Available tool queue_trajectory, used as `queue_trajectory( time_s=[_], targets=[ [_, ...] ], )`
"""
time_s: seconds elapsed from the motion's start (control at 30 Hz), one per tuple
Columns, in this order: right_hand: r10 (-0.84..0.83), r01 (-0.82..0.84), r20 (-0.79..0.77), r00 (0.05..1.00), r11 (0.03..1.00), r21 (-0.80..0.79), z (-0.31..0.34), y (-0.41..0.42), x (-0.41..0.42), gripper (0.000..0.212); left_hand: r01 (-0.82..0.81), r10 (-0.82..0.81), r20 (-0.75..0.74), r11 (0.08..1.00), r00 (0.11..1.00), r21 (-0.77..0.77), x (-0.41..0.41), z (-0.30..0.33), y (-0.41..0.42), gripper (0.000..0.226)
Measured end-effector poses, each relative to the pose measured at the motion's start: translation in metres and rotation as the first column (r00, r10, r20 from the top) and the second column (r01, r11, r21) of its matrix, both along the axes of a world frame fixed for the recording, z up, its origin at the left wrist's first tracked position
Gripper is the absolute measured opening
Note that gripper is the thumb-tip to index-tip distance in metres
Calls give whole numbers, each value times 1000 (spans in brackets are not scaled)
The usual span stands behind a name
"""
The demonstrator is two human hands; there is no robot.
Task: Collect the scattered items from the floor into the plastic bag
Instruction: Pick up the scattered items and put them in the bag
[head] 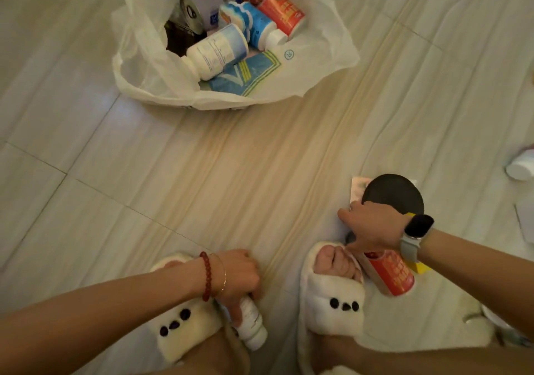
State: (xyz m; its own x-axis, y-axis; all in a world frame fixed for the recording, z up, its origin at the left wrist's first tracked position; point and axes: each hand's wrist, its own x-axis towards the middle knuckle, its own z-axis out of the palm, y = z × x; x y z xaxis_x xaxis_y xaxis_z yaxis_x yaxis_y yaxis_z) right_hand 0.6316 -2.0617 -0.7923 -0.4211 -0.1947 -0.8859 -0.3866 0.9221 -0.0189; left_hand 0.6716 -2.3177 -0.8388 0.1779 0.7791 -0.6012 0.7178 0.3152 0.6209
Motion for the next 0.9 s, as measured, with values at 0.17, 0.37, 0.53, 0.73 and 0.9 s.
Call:
queue_trajectory(
  time_s=[0.17, 0.37, 0.53, 0.73, 0.9],
  targets=[
    [-41, 40, 13, 999, 999, 24, -2, -4, -6, 44, -76, 76, 15, 997, 997, -3, -8, 2, 3, 40],
    [-106, 92, -164, 981, 991, -94, 1, -18, -33, 40, -356, 362, -91, 931, 928, 75, -56, 2, 4, 44],
    [-360, 236, -307, 881, 897, -373, 0, -37, -65, 41, -625, 689, -251, 724, 680, 292, -97, 2, -15, 59],
    [-515, 372, -363, 777, 840, -396, -8, -39, -42, 84, -690, 848, -371, 526, 380, 496, -87, -5, -28, 61],
    [-607, 490, -166, 777, 749, -447, -5, -30, -49, 94, -693, 879, -262, 476, 398, 542, -81, 3, -27, 57]
  ],
)
